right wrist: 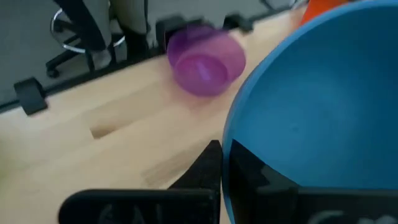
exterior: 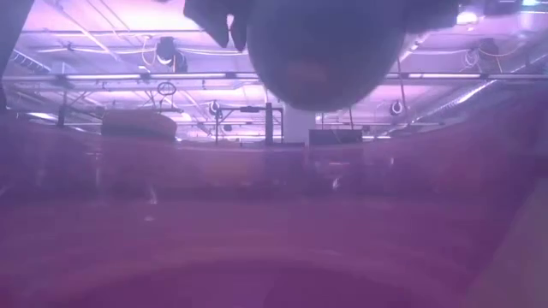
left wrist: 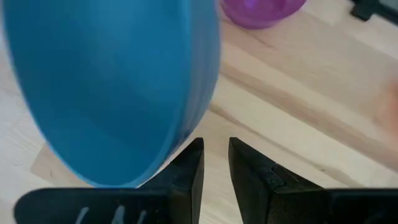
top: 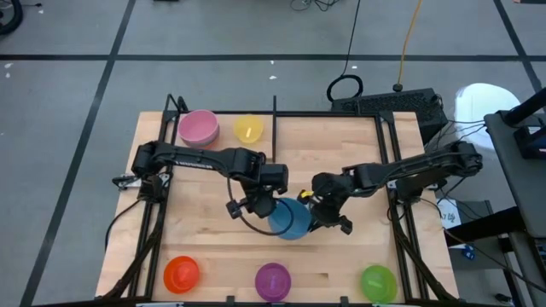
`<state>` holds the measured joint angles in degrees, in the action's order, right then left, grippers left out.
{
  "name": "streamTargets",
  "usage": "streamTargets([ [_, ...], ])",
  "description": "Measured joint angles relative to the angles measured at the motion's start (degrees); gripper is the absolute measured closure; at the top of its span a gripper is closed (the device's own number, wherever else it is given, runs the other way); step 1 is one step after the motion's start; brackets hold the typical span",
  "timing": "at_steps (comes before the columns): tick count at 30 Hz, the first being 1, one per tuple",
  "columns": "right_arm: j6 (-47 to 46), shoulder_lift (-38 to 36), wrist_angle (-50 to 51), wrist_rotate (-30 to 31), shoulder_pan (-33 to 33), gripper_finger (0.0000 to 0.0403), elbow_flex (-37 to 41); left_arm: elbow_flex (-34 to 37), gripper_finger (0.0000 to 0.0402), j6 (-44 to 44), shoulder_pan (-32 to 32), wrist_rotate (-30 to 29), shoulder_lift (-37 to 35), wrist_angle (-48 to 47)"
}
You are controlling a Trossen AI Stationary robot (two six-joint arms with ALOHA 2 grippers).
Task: Place and stack bowls onto a shelf
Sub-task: Stack the blue bowl on top of the pink bowl on the shelf
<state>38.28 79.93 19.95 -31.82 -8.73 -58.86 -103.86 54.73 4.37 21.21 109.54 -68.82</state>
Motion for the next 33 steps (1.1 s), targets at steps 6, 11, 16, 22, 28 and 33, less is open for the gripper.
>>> streamTargets([
  [6, -2.74, -2.02, 0.28, -0.03, -0.02, 0.0403, -0.01, 0.31, 0.0321, 0.61, -0.54, -0.18, -0.37, 1.14],
  [11, -2.94, -1.93, 1.93, -0.01, -0.02, 0.0403, -0.01, 0.16, 0.0321, 0.44, -1.19, -1.61, -3.89, 1.34],
  [16, -1.44, -1.93, 1.31, -0.01, 0.0, 0.0403, 0.01, 0.16, 0.0321, 0.47, -1.61, -2.09, -6.41, 2.92],
  [22, -1.04, -1.93, 1.4, -0.02, 0.0, 0.0403, -0.01, 0.16, 0.0321, 0.64, -1.57, -2.18, -6.23, 5.9],
  [28, -1.18, -1.93, 1.59, -0.03, 0.0, 0.0403, 0.01, 0.16, 0.0321, 0.64, -1.58, -1.04, -6.01, 8.66],
  [33, -1.0, -1.93, 1.47, -0.03, 0.0, 0.0403, 0.01, 0.16, 0.0321, 0.61, -1.52, 1.27, -6.01, 8.18],
])
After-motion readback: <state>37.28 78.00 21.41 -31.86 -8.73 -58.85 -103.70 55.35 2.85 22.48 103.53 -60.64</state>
